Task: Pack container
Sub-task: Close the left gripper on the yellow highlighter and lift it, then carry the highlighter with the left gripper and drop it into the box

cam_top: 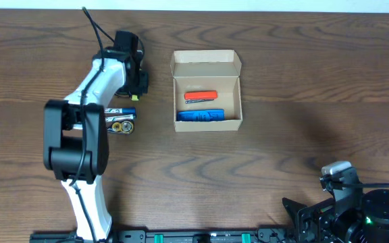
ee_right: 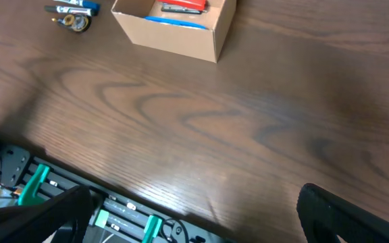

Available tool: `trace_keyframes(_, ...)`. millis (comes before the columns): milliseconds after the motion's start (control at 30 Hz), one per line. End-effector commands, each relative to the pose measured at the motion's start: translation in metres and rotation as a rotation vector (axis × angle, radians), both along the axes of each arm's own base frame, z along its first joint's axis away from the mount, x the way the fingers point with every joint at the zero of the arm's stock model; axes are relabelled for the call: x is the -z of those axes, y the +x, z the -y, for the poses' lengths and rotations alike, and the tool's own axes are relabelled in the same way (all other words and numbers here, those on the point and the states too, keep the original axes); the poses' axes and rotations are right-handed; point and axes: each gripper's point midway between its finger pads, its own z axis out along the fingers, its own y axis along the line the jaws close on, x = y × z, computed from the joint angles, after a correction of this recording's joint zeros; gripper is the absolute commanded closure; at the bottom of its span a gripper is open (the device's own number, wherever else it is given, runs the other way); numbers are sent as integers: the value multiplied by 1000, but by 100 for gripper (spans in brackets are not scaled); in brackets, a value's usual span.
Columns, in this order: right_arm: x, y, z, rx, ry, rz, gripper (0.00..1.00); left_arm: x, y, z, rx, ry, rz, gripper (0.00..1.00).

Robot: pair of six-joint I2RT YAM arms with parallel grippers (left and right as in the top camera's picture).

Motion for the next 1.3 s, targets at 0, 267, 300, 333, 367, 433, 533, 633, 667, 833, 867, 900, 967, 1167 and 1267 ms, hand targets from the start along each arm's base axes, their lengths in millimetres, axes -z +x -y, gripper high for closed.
trace_keyframes(0, -1, -1, -1, -7, 0, 2, 1, -113, 16, 10, 11, -35, 232, 95)
trace_keyframes(267, -1, -1, -1, -7, 0, 2, 1, -207, -53, 66, -27, -157, 316, 94)
trace_keyframes(300, -1, -1, -1, -7, 0, 2, 1, -209, -60, 77, -18, -170, 310, 94)
trace_keyframes(333, -1, -1, -1, -8, 0, 3, 1, -209, -67, 92, -1, -185, 303, 94)
trace_keyframes(367, -1, -1, -1, -8, 0, 3, 1, -209, -73, 104, 8, -199, 295, 94)
trace_keyframes(433, -1, -1, -1, -8, 0, 3, 1, -204, -84, 131, 26, -226, 273, 94)
trace_keyframes(533, -1, -1, -1, -7, 0, 2, 1, -192, -93, 163, 41, -216, 265, 94)
trace_keyframes(633, -1, -1, -1, -7, 0, 2, 1, -183, -100, 196, 95, -217, 273, 94)
trace_keyframes(667, -1, -1, -1, -7, 0, 2, 1, -179, -101, 207, 111, -223, 271, 94)
trace_keyframes(833, -1, -1, -1, -8, 0, 3, 1, -147, -105, 239, 80, -228, 227, 94)
trace_keyframes(867, -1, -1, -1, -7, 0, 2, 1, -138, -104, 243, 65, -232, 208, 94)
trace_keyframes(900, -1, -1, -1, -8, 1, 2, 1, -131, -105, 247, 60, -237, 191, 94)
trace_keyframes(967, -1, -1, -1, -7, 0, 2, 1, -119, -105, 257, 65, -261, 158, 94)
trace_keyframes(1167, -1, -1, -1, -7, 0, 2, 1, -87, -103, 269, 30, -276, 90, 94)
trace_keyframes(1267, -1, -1, -1, -7, 0, 2, 1, -75, -105, 276, 24, -291, 57, 95)
